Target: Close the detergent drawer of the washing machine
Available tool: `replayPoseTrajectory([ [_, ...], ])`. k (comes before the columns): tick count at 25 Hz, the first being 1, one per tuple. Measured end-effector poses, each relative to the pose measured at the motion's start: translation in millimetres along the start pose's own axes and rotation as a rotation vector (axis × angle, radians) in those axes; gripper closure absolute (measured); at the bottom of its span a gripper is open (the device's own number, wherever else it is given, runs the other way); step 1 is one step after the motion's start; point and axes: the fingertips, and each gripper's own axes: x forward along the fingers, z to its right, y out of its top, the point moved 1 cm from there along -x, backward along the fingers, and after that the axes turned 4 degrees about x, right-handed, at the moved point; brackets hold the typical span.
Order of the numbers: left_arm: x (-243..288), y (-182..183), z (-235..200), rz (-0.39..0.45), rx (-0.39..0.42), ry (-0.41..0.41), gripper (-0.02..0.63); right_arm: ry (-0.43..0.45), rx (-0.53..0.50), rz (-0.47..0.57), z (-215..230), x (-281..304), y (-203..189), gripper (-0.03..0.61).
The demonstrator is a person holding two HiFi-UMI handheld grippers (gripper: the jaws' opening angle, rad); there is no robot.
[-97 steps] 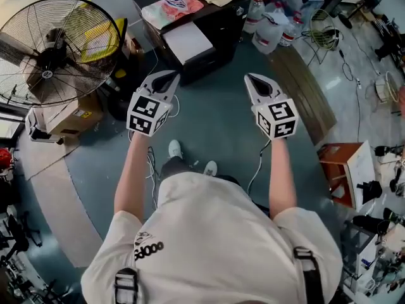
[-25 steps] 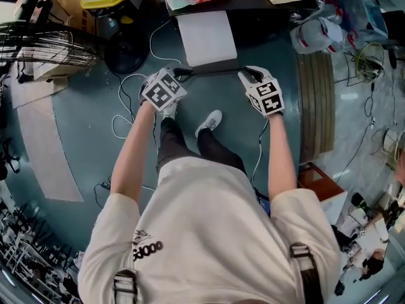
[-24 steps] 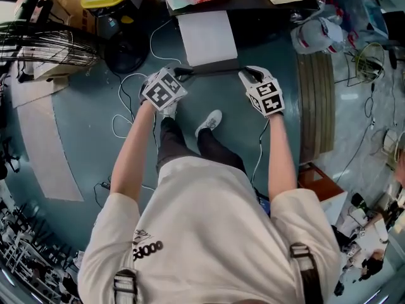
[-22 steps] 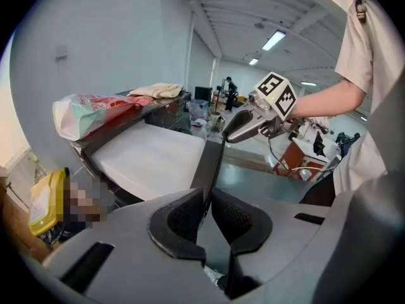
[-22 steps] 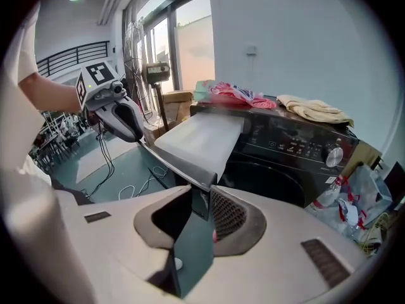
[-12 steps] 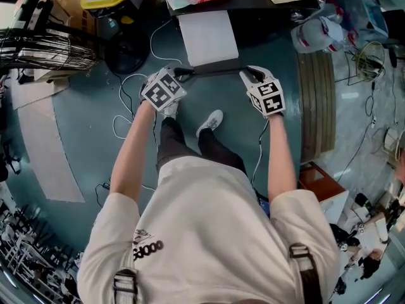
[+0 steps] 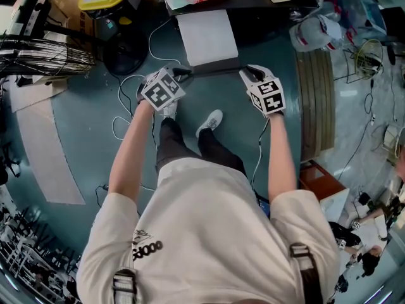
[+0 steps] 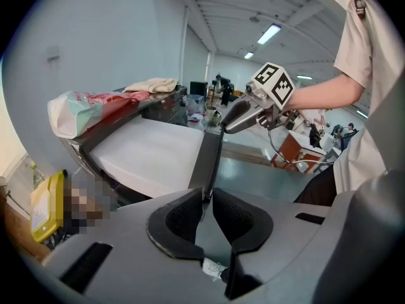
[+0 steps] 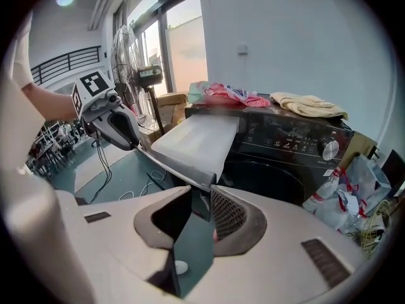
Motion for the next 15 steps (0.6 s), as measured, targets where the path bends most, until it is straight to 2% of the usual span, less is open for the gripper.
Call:
replayPoseTrajectory([
  [8,-9.4,2.3,-28.4,0.034,-0.071,0.113,0.547,0.000,0.000,0.036,3.1,9.8,23.7,0.492],
  [15,-9.4,9.1,-44.5,0.043,-0.096,0.139,0.546,-0.025,-0.023,0.030,15.3,17.6,38.1,0.491],
])
